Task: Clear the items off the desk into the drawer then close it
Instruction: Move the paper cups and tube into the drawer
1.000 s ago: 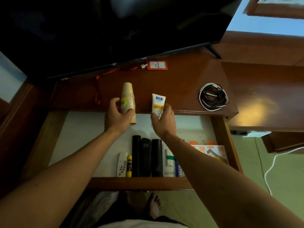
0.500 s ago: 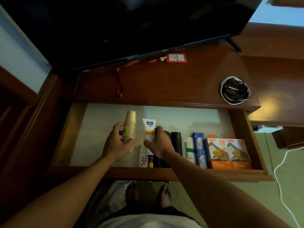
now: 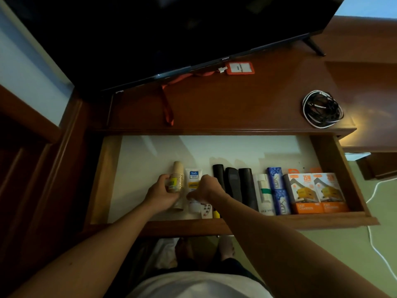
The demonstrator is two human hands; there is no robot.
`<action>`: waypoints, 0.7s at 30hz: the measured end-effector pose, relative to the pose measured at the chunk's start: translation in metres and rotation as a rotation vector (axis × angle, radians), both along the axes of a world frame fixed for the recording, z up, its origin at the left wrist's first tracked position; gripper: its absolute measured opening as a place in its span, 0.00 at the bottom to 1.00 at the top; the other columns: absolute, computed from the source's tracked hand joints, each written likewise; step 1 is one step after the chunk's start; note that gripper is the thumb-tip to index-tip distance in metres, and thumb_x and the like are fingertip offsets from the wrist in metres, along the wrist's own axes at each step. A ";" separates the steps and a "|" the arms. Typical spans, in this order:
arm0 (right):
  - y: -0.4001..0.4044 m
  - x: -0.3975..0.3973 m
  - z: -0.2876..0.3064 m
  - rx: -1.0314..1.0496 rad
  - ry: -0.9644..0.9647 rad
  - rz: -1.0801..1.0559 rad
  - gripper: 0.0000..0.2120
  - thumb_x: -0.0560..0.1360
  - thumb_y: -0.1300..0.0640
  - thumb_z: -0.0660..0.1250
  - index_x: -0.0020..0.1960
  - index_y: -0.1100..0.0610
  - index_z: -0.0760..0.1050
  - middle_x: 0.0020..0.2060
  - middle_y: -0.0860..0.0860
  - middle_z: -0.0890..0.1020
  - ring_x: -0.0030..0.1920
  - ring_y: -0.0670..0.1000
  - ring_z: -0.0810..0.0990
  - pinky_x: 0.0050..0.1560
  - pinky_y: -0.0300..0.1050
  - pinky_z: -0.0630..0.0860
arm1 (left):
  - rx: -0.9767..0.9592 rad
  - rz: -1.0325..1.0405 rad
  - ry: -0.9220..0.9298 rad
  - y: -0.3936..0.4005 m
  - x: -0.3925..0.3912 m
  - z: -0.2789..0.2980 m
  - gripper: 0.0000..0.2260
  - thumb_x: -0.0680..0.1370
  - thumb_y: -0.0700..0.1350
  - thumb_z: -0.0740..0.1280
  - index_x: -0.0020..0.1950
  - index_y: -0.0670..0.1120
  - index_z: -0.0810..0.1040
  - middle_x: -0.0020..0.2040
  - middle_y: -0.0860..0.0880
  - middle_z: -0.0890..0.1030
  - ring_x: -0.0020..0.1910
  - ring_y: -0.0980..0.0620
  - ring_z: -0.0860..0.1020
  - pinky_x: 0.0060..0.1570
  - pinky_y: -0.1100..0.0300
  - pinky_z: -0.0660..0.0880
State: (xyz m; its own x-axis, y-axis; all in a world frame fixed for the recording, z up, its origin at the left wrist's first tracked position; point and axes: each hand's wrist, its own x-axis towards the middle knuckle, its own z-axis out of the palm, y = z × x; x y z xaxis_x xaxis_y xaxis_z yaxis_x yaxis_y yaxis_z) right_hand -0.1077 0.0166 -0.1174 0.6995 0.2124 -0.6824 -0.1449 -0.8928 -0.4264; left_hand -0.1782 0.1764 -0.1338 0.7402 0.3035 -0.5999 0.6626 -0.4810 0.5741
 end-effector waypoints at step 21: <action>0.004 0.004 -0.010 -0.048 -0.234 0.186 0.29 0.73 0.54 0.75 0.70 0.55 0.68 0.64 0.55 0.73 0.58 0.57 0.77 0.56 0.51 0.79 | 0.032 -0.058 0.070 0.011 0.016 -0.003 0.27 0.79 0.58 0.65 0.73 0.47 0.66 0.66 0.44 0.75 0.58 0.43 0.77 0.54 0.48 0.79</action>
State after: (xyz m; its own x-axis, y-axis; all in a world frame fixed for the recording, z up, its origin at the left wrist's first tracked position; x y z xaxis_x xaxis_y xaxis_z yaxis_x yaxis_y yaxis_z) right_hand -0.1032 0.0202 -0.1271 0.7911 0.3226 -0.5196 0.1200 -0.9150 -0.3853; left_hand -0.1618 0.1878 -0.1364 0.7140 0.2811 -0.6412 0.6707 -0.5373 0.5114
